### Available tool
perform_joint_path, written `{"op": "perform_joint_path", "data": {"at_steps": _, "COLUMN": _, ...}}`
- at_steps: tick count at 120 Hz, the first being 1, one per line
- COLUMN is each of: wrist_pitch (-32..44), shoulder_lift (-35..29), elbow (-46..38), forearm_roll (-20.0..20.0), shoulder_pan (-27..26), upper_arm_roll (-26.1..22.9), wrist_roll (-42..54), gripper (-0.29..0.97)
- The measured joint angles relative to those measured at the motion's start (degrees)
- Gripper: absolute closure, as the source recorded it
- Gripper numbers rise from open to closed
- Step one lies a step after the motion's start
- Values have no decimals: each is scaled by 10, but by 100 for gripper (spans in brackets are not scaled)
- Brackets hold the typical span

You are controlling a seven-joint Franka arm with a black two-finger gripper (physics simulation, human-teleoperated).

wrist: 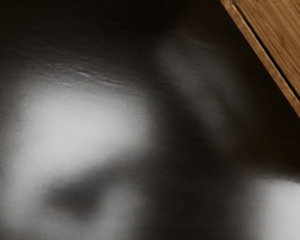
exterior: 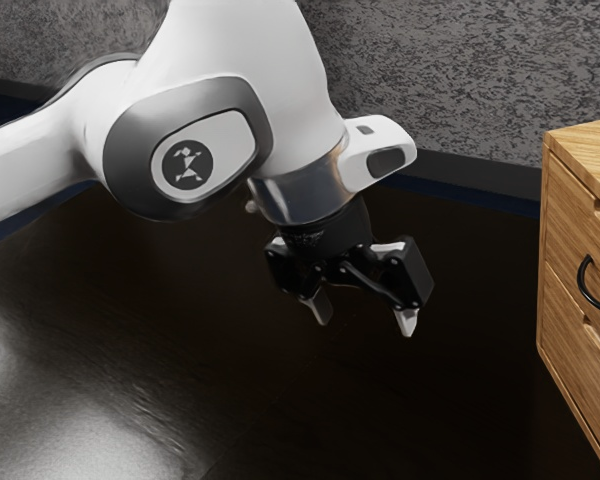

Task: Pull the drawer handle with one arm to open the drawer

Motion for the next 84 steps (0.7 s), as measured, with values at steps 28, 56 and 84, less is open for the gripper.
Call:
{"op": "perform_joint_path", "data": {"at_steps": 28, "wrist_pitch": 79, "shoulder_lift": 32, "elbow": 5, "forearm_roll": -6, "shoulder_pan": 13, "upper_arm_roll": 1, "wrist_roll": -94, "gripper": 0}}
{"op": "perform_joint_path", "data": {"at_steps": 56, "wrist_pitch": 112, "shoulder_lift": 26, "elbow": -10, "forearm_roll": -10, "shoulder_pan": 24, "upper_arm_roll": -5, "wrist_roll": -164, "gripper": 0}}
{"op": "perform_joint_path", "data": {"at_steps": 84, "wrist_pitch": 130, "shoulder_lift": 3, "elbow": -43, "forearm_roll": -23, "shoulder_pan": -7, "upper_arm_roll": -35, "wrist_roll": -215, "gripper": 0}}
